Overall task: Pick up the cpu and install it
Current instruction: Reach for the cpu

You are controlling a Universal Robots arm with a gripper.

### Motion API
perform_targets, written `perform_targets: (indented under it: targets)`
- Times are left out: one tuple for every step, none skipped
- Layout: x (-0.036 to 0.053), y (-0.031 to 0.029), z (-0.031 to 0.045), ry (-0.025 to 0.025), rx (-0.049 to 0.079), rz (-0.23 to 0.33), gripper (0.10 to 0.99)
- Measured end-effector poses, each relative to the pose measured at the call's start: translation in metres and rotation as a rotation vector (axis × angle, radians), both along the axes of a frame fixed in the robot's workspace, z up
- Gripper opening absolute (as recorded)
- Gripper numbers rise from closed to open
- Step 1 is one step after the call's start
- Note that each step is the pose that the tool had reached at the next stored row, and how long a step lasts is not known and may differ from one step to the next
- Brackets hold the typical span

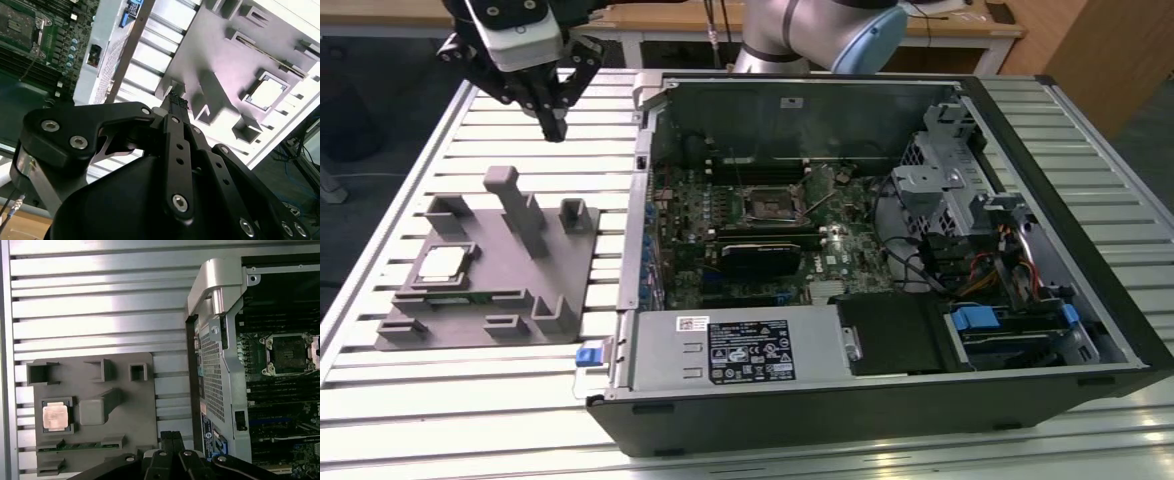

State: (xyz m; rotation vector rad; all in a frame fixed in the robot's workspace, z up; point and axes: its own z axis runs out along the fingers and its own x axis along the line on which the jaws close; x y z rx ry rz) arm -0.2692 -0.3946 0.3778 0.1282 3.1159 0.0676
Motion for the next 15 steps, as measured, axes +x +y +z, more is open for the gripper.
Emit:
perform_targets:
  targets:
    - [-0.002,0.0008,-0.0006,0.0003,0.0,-0.001,0.106]
    - [-0.0043,0.0015,-0.0011,0.001,0.0,-0.001,0.106]
    - [-0.0071,0.0017,-0.0017,0.0016,0.0,-0.001,0.106]
    - [-0.0103,0.0019,-0.0024,0.002,0.0,-0.001,0.106]
    - [-0.0138,0.0021,-0.003,0.0026,0.0,-0.001,0.106]
    - [-0.0171,0.0023,-0.0037,0.0029,0.0,-0.001,0.106]
    - [-0.0204,0.0026,-0.0044,0.0033,0.0,-0.001,0.106]
    - [-0.0237,0.0028,-0.0051,0.0036,0.0,-0.001,0.106]
    - [-0.0273,0.003,-0.0057,0.004,0.0,-0.001,0.106]
    - [-0.031,0.0031,-0.0064,0.0043,0.0,-0.001,0.106]
    - [-0.0355,0.0032,-0.0068,0.0045,0.0,-0.001,0.106]
    - [-0.0402,0.0032,-0.0073,0.0045,0.0,-0.001,0.106]
    - [-0.0445,0.0032,-0.008,0.0044,0.0,-0.001,0.106]
    - [-0.0486,0.0034,-0.0087,0.0044,0.0,-0.001,0.106]
    - [-0.0526,0.0037,-0.0093,0.0044,0.0,-0.001,0.106]
